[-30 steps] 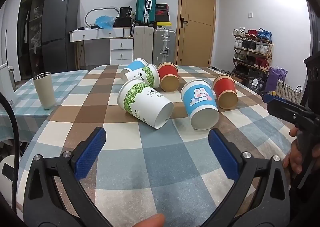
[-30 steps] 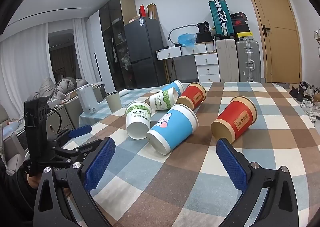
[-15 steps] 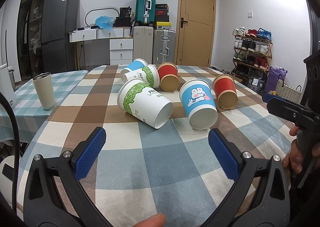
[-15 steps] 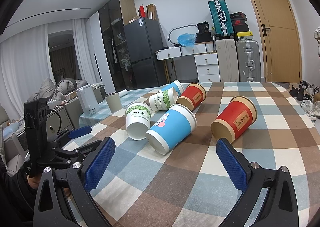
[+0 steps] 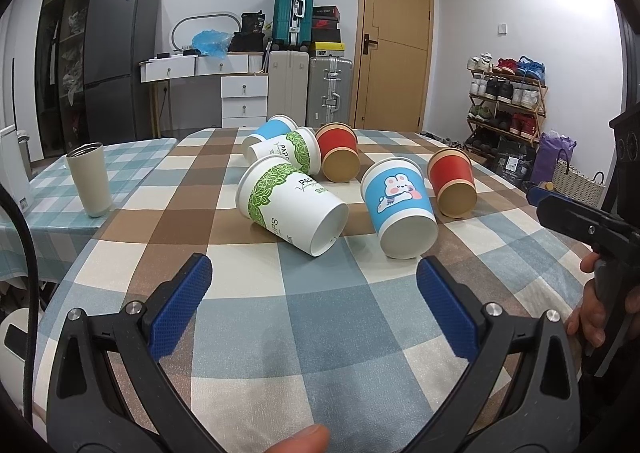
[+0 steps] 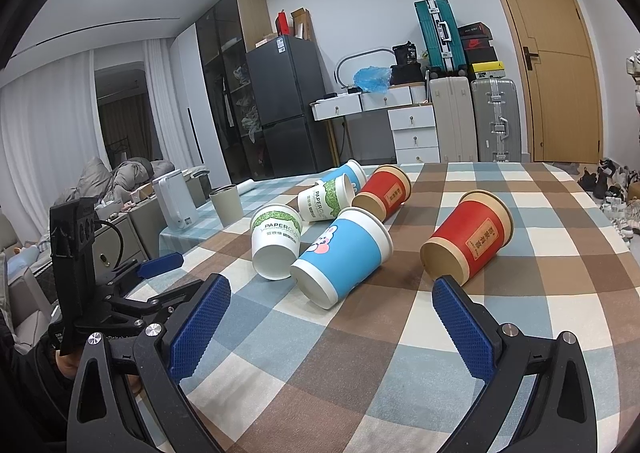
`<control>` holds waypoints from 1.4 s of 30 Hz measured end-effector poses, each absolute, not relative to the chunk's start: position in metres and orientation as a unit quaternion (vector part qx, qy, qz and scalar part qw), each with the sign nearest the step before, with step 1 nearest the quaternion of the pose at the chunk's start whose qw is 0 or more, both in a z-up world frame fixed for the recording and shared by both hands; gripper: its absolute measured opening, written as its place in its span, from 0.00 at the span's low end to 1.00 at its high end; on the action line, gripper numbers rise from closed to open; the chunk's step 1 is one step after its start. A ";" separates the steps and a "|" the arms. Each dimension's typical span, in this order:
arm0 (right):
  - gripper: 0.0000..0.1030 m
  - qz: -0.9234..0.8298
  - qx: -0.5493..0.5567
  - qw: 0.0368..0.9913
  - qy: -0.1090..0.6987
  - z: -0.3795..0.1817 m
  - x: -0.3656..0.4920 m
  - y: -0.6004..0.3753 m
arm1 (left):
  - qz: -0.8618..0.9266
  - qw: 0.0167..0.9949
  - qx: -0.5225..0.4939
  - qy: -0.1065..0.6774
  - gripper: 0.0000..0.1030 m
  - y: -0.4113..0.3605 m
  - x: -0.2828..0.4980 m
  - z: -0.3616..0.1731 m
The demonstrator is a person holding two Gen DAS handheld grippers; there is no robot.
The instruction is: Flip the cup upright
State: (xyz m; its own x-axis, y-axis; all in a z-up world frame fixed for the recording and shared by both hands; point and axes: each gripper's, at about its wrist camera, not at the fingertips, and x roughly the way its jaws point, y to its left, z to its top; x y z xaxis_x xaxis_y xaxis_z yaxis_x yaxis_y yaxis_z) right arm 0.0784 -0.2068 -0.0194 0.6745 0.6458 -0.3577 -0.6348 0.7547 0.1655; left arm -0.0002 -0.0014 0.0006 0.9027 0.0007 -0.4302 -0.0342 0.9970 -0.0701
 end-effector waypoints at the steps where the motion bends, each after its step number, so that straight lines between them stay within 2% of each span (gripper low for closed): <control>1: 1.00 0.350 0.014 0.915 0.201 -0.020 0.078 -0.207 | 0.009 0.975 -0.038 0.220 0.99 -0.002 0.000 0.001; 25: 1.00 0.348 0.016 0.915 0.203 -0.018 0.082 -0.211 | 0.012 0.974 -0.039 0.224 0.99 0.003 0.002 -0.003; 42: 1.00 0.309 0.024 0.926 0.213 -0.012 0.086 -0.232 | -0.004 0.968 -0.048 0.247 0.99 -0.014 0.017 0.012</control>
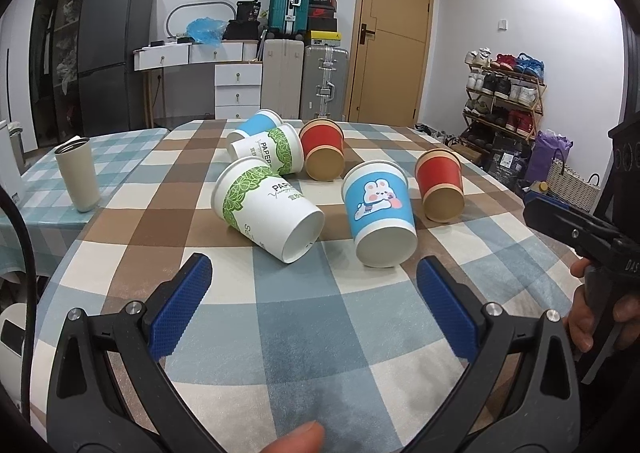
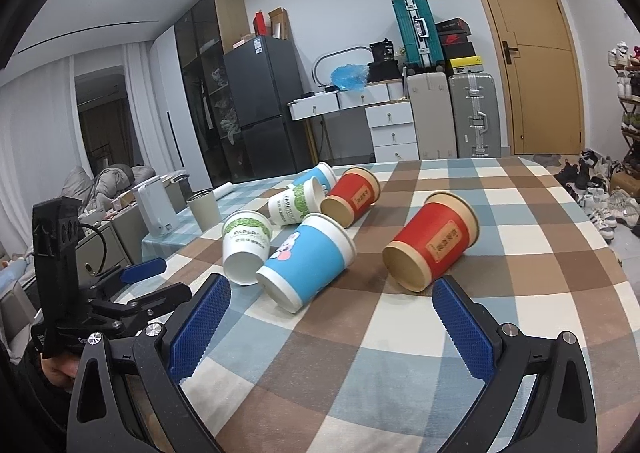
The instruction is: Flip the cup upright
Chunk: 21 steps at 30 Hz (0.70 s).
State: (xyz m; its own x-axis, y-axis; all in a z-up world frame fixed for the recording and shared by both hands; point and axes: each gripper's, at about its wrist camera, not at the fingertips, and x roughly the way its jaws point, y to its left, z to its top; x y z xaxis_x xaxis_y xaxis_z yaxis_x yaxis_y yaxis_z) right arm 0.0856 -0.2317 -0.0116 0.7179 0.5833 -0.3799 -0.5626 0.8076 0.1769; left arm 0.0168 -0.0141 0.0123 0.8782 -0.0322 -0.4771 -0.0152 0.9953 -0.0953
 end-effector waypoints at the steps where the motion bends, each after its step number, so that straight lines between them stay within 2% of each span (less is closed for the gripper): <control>1: 1.00 0.306 0.024 0.928 0.212 -0.011 0.085 -0.233 | -0.005 0.968 -0.047 0.248 0.99 -0.015 0.018 0.014; 21: 1.00 0.299 0.036 0.927 0.222 -0.012 0.092 -0.245 | -0.028 0.949 0.001 0.315 0.99 -0.065 0.090 0.011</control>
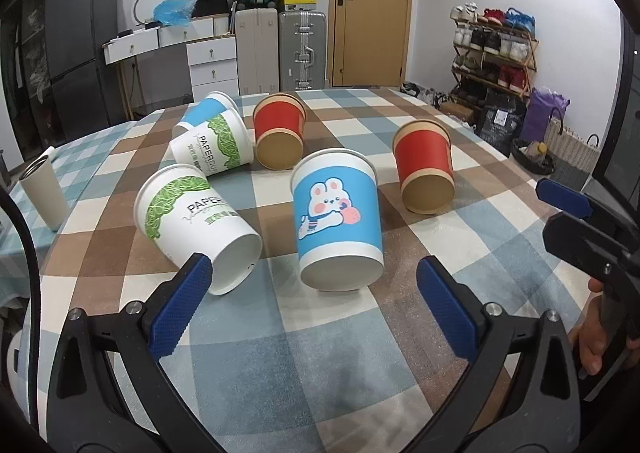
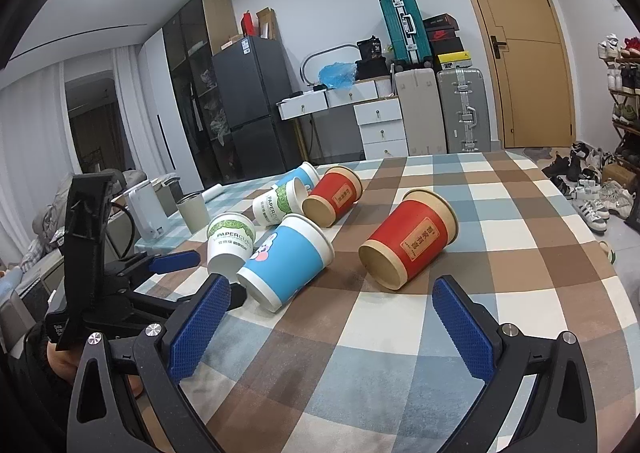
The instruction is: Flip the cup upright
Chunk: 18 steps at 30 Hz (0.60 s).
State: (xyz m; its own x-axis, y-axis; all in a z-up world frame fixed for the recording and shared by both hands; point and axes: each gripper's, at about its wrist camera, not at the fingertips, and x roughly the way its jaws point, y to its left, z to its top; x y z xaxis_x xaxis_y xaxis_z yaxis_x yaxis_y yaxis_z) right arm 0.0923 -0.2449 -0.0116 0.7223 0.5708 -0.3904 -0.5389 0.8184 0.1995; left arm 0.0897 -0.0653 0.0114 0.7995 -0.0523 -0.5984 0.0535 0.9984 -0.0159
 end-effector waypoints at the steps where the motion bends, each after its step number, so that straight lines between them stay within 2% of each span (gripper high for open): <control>1: 1.00 0.300 0.037 0.927 0.223 -0.012 0.093 -0.245 | -0.026 0.948 0.005 0.319 0.99 -0.068 0.093 0.010; 18: 1.00 0.295 0.042 0.926 0.231 -0.015 0.097 -0.242 | -0.023 0.931 -0.008 0.363 0.96 -0.079 0.127 -0.001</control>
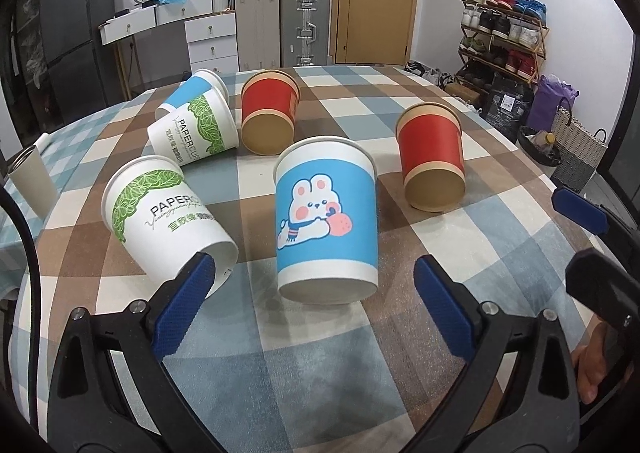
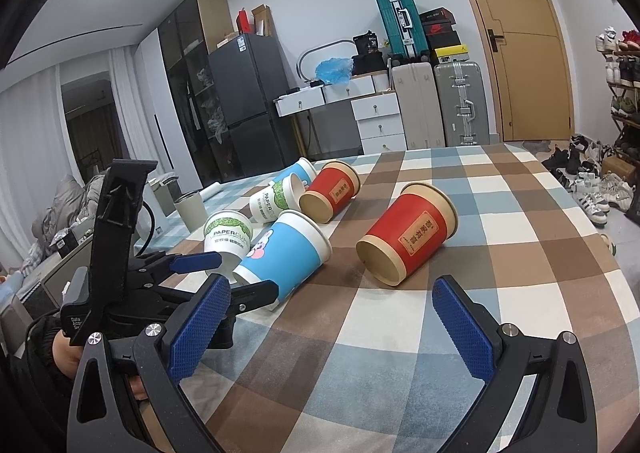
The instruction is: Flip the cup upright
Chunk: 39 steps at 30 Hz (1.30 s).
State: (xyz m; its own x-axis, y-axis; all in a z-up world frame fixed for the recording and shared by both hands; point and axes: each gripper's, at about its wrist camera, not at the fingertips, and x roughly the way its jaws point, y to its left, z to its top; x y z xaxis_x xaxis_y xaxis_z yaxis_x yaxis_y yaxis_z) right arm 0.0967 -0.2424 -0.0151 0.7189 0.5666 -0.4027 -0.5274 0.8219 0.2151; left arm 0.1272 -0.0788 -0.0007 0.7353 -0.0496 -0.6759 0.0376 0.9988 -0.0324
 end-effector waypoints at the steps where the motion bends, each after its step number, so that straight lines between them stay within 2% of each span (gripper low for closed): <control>1: 1.00 0.295 0.043 0.926 0.231 -0.016 0.097 -0.242 | -0.025 0.930 -0.007 0.366 0.95 -0.080 0.130 -0.002; 7: 1.00 0.295 0.044 0.926 0.232 -0.016 0.097 -0.243 | -0.031 0.924 -0.007 0.380 0.82 -0.086 0.141 -0.007; 11: 1.00 0.295 0.044 0.926 0.232 -0.016 0.097 -0.243 | -0.031 0.924 -0.009 0.382 0.68 -0.087 0.143 -0.008; 14: 1.00 0.295 0.044 0.926 0.232 -0.016 0.097 -0.243 | -0.037 0.921 -0.014 0.388 0.53 -0.087 0.144 -0.009; 39: 1.00 0.304 0.041 0.924 0.230 -0.015 0.094 -0.239 | -0.031 0.941 -0.057 0.331 0.51 -0.067 0.077 0.012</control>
State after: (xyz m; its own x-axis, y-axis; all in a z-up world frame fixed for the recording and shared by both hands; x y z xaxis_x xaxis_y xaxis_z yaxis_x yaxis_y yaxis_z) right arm 0.0945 -0.2390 -0.0150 0.7095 0.5795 -0.4010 -0.5420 0.8124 0.2151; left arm 0.0775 -0.0671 0.0118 0.7788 -0.0965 -0.6198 0.0214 0.9916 -0.1275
